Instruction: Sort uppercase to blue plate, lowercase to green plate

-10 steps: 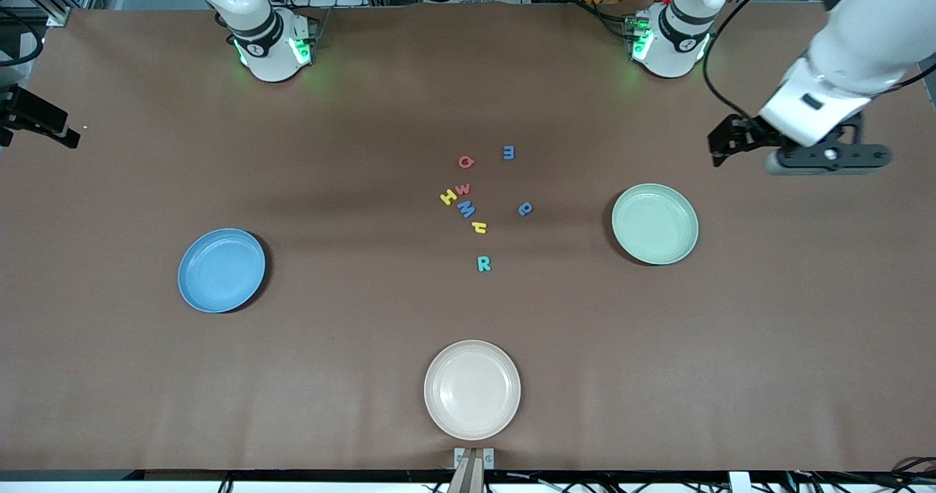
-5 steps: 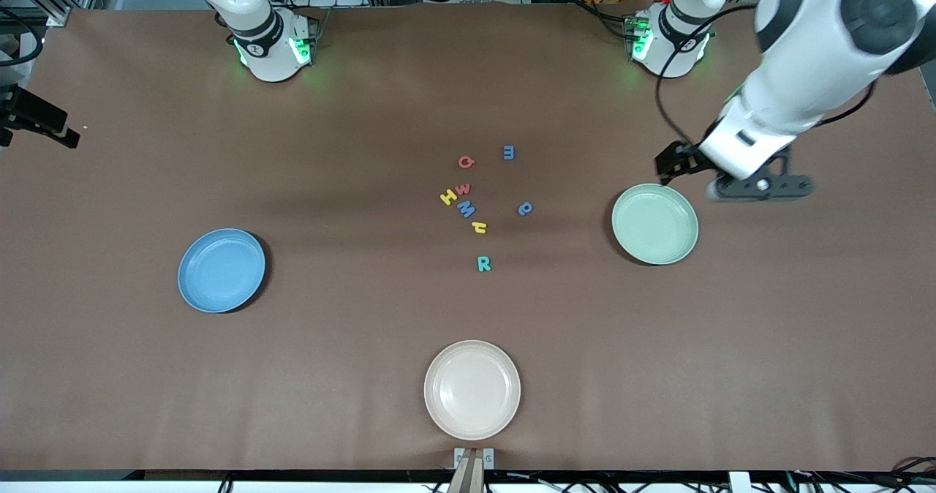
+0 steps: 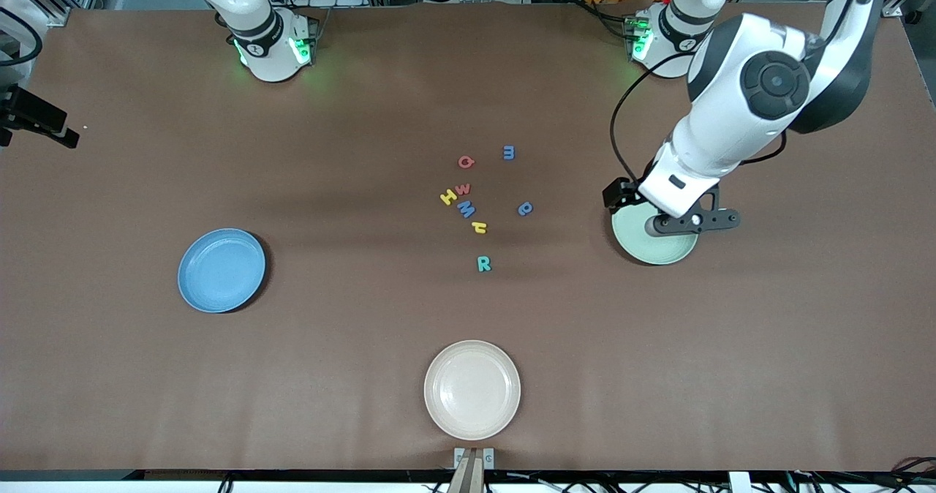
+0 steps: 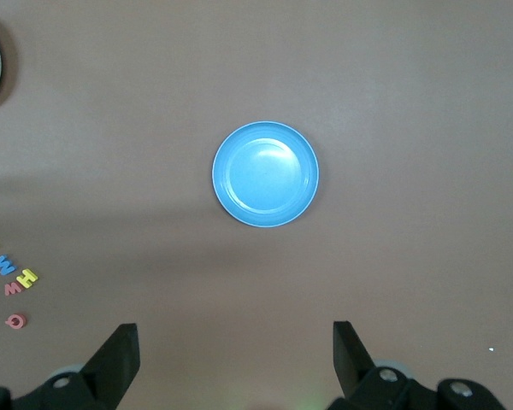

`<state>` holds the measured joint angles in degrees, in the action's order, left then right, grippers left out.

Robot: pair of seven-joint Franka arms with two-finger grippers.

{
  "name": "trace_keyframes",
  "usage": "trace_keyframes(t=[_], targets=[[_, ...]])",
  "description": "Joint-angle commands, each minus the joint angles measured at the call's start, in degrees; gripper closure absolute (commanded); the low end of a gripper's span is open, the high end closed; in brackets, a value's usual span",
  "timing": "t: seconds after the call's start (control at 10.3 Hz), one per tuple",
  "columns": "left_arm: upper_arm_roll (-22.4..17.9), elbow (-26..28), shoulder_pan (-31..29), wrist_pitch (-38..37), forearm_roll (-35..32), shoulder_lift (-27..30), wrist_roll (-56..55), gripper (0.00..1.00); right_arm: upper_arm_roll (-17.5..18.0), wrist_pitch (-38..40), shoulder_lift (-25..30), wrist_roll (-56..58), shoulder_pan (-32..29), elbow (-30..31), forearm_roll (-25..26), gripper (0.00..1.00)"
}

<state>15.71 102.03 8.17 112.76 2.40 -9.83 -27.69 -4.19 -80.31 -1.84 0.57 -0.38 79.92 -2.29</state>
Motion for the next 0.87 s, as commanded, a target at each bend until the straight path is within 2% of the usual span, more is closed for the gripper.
trace_keyframes(t=[0.0,0.78], targets=[[-0.07,-0.6,0.79,2.11,0.67,-1.85,-1.58,0.0,0.32,0.59,0.0,-0.13,-0.49,-0.65,-0.26,0.0],[-0.07,-0.6,1.5,2.47,0.32,-2.13,-2.19,0.0,0.32,0.59,-0.09,-0.13,-0.58,-0.65,-0.09,0.0]])
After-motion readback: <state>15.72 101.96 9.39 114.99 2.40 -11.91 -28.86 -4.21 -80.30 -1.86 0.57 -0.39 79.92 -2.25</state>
